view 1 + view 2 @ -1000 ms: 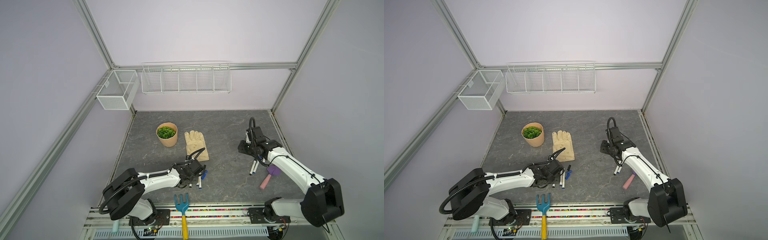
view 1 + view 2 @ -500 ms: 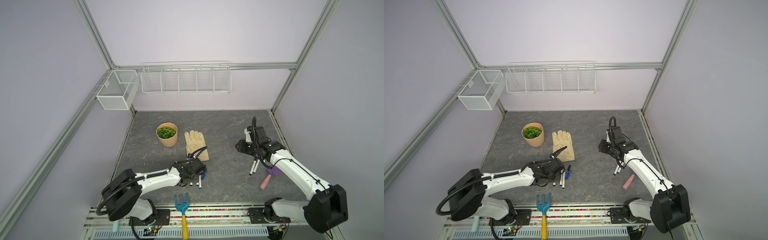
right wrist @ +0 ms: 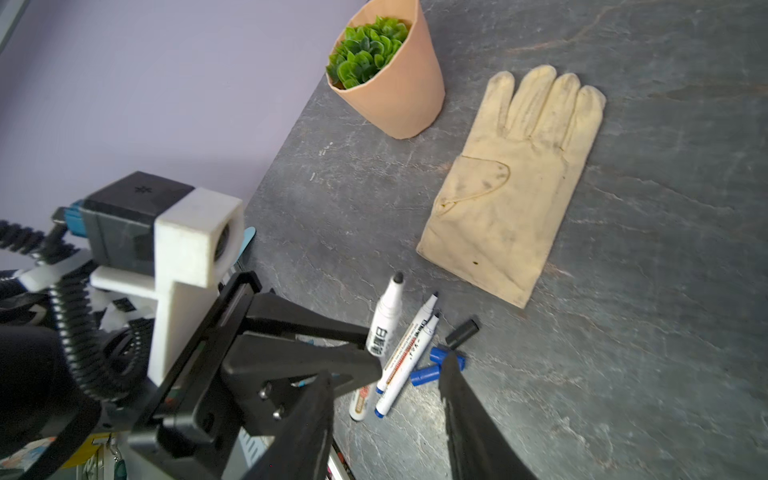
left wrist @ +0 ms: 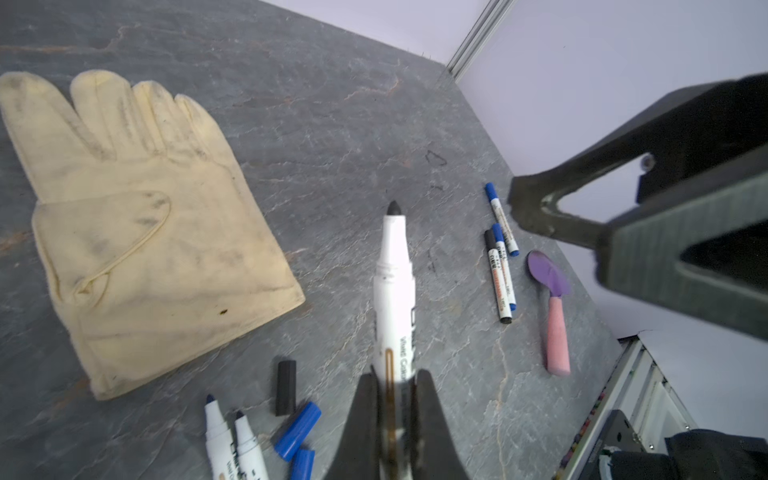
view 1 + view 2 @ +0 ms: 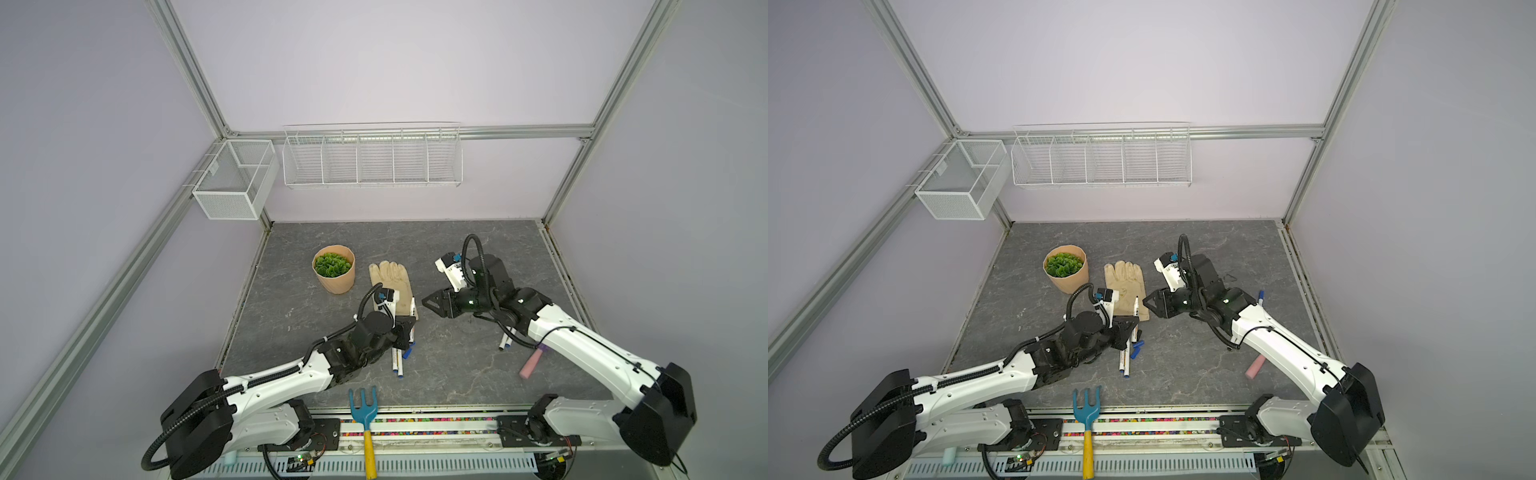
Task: Insert the pens into the pen caps
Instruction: 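Hold the marker upright with the left gripper while the right moves toward its tip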
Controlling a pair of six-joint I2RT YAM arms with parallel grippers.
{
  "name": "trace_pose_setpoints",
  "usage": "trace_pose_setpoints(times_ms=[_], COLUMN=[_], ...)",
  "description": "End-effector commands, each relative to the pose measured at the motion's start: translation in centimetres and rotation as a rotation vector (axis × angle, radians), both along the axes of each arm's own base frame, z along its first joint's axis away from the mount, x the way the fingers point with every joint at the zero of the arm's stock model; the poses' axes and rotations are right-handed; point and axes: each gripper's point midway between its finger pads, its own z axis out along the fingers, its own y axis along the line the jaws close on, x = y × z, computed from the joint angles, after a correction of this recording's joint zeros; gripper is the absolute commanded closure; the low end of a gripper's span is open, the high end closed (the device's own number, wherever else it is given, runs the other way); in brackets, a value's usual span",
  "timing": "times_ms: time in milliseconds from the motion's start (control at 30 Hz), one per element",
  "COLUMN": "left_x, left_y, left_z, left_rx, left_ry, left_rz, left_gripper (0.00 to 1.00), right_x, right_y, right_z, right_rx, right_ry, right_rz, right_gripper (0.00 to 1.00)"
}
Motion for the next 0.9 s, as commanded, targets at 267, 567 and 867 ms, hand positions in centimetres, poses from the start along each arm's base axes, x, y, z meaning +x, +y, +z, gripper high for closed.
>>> trace_pose_setpoints(times_ms=[267,567,867], left_x=[-0.1,0.3,-0.2], left_y=[-1.1,-1.2,-0.5], left_z=[3.0,3.8,0.8], left_rx=[-0.082,-0.105,-0.025], left_ry=[-0.079,-0.104,-0.027], left_rz=[-0.046,-0.028,-0.027], left_gripper=[1.00,1.00,0.60], right_x=[0.1,-0.3,-0.2], right_y=[2.6,3.5,2.8], right_z=[-1.2,-2.0,0.7], right_rx=[-0.034,-0.023,0.067], right_ry=[0.011,0.047,0.044], right_rz=[0.100,0.140,0.115], right_gripper=[0.60,0.83,0.93])
